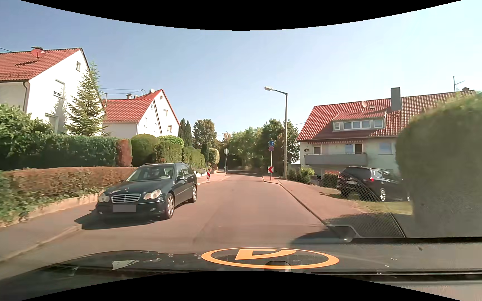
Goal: Follow the waypoints while adhering to traffic rules and regulations
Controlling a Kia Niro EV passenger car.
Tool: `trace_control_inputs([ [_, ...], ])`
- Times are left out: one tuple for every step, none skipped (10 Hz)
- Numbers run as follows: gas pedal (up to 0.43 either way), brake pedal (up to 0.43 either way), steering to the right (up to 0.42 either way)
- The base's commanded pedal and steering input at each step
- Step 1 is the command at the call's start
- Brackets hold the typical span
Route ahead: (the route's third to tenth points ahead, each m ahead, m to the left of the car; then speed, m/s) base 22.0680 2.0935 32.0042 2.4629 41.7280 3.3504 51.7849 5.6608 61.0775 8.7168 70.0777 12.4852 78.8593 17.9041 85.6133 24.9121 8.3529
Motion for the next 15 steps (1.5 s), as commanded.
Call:
trace_control_inputs([
  [0.197, 0.000, -0.007],
  [0.197, 0.000, -0.008],
  [0.197, 0.000, -0.009],
  [0.197, 0.000, -0.009],
  [0.197, 0.000, -0.013],
  [0.209, 0.000, -0.026],
  [0.209, 0.000, -0.039],
  [0.209, 0.000, -0.039],
  [0.209, 0.000, -0.039],
  [0.209, 0.000, -0.038],
  [0.209, 0.000, -0.035],
  [0.209, 0.000, -0.033],
  [0.209, 0.000, -0.030],
  [0.209, 0.000, -0.023],
  [0.209, 0.000, -0.014],
])
